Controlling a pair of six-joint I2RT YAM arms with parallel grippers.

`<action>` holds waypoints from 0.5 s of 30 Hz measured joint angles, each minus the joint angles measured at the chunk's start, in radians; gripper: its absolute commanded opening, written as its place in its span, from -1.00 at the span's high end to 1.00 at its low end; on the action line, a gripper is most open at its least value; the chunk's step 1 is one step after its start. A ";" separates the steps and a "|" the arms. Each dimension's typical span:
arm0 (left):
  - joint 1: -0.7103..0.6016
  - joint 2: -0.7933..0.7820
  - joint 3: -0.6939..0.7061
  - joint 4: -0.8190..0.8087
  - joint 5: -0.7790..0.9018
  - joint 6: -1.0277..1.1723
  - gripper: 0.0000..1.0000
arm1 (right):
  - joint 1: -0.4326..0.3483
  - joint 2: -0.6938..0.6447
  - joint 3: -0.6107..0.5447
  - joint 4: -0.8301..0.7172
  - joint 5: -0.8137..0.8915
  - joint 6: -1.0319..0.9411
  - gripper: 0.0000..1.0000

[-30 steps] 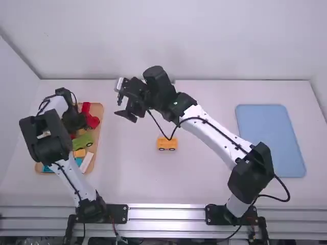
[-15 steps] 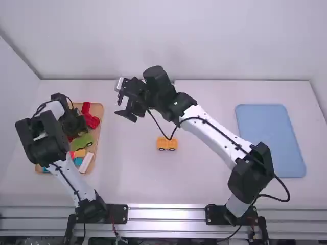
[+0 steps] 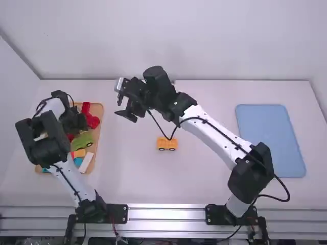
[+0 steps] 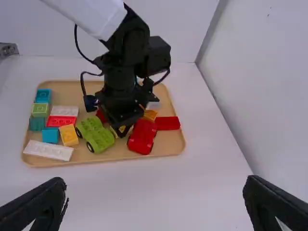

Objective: Assemble lego blocks to make yellow taxi

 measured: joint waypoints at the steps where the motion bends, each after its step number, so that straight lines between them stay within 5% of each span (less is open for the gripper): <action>1: -0.003 -0.019 -0.004 0.006 0.006 0.001 0.95 | 0.000 0.000 0.000 0.000 0.004 0.000 -0.97; 9: -0.076 -0.361 -0.166 0.208 0.197 0.106 0.88 | -0.060 0.000 0.000 -0.007 0.005 0.071 -0.97; 15: -0.226 -0.581 -0.402 0.465 0.571 0.264 0.80 | -0.219 0.000 0.000 -0.094 -0.249 0.077 -0.97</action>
